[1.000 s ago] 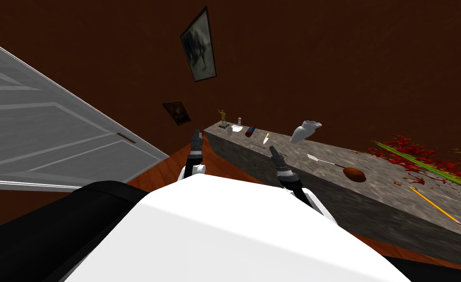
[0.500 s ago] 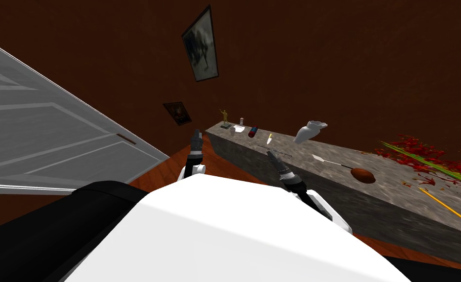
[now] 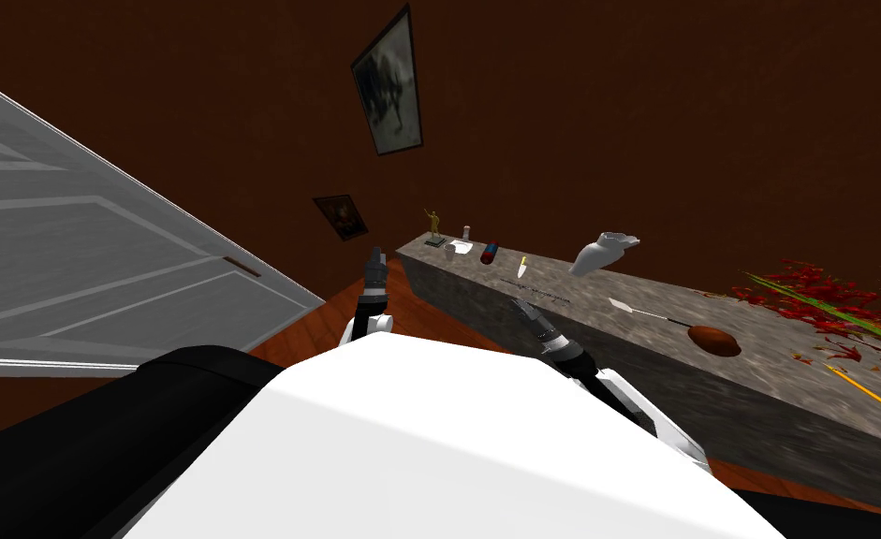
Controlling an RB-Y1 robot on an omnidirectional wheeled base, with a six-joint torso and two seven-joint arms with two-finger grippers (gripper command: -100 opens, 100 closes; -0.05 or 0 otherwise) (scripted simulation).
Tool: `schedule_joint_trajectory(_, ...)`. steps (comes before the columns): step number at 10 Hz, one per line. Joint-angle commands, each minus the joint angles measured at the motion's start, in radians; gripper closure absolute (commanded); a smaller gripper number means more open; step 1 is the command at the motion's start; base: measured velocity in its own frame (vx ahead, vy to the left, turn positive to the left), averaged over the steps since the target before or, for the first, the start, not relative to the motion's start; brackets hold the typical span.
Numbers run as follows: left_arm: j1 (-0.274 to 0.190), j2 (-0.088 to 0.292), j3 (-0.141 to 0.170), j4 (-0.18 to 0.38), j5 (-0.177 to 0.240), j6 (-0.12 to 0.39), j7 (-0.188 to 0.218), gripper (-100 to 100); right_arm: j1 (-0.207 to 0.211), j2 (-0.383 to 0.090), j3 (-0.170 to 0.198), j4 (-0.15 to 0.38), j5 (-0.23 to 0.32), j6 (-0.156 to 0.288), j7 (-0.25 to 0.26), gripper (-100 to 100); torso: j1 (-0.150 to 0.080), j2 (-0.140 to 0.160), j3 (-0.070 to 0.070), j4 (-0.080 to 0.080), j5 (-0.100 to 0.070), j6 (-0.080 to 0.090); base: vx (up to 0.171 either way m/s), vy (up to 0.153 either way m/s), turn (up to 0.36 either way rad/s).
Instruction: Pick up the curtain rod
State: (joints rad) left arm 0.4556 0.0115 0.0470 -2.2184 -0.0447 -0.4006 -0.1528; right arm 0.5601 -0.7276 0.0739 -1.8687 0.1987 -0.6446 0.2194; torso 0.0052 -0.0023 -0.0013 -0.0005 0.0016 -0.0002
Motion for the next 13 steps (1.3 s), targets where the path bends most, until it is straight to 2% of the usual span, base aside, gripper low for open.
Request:
schedule_joint_trajectory(1, 0.0, 0.0, 0.0, 0.0, 0.0, 0.0, 0.0, 0, 0.009, -0.05, 0.004, 0.04, 0.025, -0.005, 0.017, -100, 0.0, 0.0, 0.0, 0.0, 0.0, 0.0, 0.029, 0.118, 0.017)
schedule_joint_trajectory(2, 0.0, 0.0, 0.0, 0.0, 0.0, 0.0, 0.0, 0, 0.009, -0.072, 0.004, 0.04, 0.025, -0.005, 0.017, -100, 0.002, 0.0, 0.0, 0.0, 0.0, 0.0, 0.021, 0.097, -0.003)
schedule_joint_trajectory(3, 0.0, 0.0, 0.0, 0.0, 0.0, 0.0, 0.0, 0, 0.015, -0.105, 0.008, 0.08, 0.046, -0.012, 0.033, -100, 0.001, 0.0, 0.0, 0.0, 0.0, 0.0, 0.011, 0.099, 0.022)
schedule_joint_trajectory(4, 0.0, 0.0, 0.0, 0.0, 0.0, 0.0, 0.0, 0, 0.015, -0.129, 0.008, 0.08, 0.046, -0.012, 0.033, -100, 0.001, 0.001, 0.0, 0.0, 0.0, 0.0, 0.011, 0.089, 0.006)
schedule_joint_trajectory(5, 0.0, 0.0, 0.0, 0.0, 0.0, 0.0, 0.0, 0, 0.021, -0.165, 0.013, 0.121, 0.066, -0.016, 0.051, -100, 0.0, 0.001, 0.001, 0.0, 0.0, 0.0, 0.021, 0.1, 0.027)
schedule_joint_trajectory(6, 0.0, 0.0, 0.0, 0.0, 0.0, 0.0, 0.0, 0, 0.021, -0.185, 0.013, 0.121, 0.066, -0.016, 0.051, -100, 0.001, 0.001, 0.0, 0.0, 0.0, 0.0, 0.025, 0.086, 0.01)
schedule_joint_trajectory(7, 0.0, 0.0, 0.0, 0.0, 0.0, 0.0, 0.0, 0, 0.028, -0.227, 0.018, 0.161, 0.086, -0.018, 0.069, -100, 0.0, 0.0, 0.0, 0.0, 0.0, 0.0, 0.041, 0.106, 0.04)
schedule_joint_trajectory(8, 0.0, 0.0, 0.0, 0.0, 0.0, 0.0, 0.0, 0, 0.028, -0.24, 0.018, 0.162, 0.086, -0.018, 0.069, -100, 0.001, -0.001, 0.0, 0.0, 0.0, 0.0, 0.03, 0.087, 0.014)
schedule_joint_trajectory(9, 0.0, 0.0, 0.0, 0.0, 0.0, 0.0, 0.0, 0, 0.034, -0.275, 0.024, 0.202, 0.106, -0.018, 0.087, -100, 0.0, 0.0, 0.0, 0.0, 0.0, 0.0, 0.01, 0.083, 0.044)
schedule_joint_trajectory(10, 0.0, 0.0, 0.0, 0.0, 0.0, 0.0, 0.0, 0, 0.034, -0.294, 0.024, 0.202, 0.106, -0.018, 0.087, -100, 0.0, 0.001, 0.0, 0.0, 0.0, 0.0, 0.015, 0.067, 0.019)
schedule_joint_trajectory(11, 0.0, 0.0, 0.0, 0.0, 0.0, 0.0, 0.0, 0, 0.041, -0.332, 0.03, 0.238, 0.124, -0.015, 0.107, -100, -0.001, 0.001, 0.001, 0.0, 0.0, 0.0, 0.031, 0.099, 0.059)
schedule_joint_trajectory(12, 0.0, 0.0, 0.0, 0.0, 0.0, 0.0, 0.0, 0, 0.041, -0.348, 0.03, 0.243, 0.124, -0.015, 0.107, -100, 0.0, 0.0, 0.0, 0.0, 0.0, 0.0, 0.032, 0.08, 0.023)
schedule_joint_trajectory(13, 0.0, 0.0, 0.0, 0.0, 0.0, 0.0, 0.0, 0, 0.047, -0.385, 0.037, 0.282, 0.142, -0.011, 0.126, -100, -0.001, 0.0, 0.0, 0.0, 0.0, 0.0, 0.034, 0.07, 0.061)
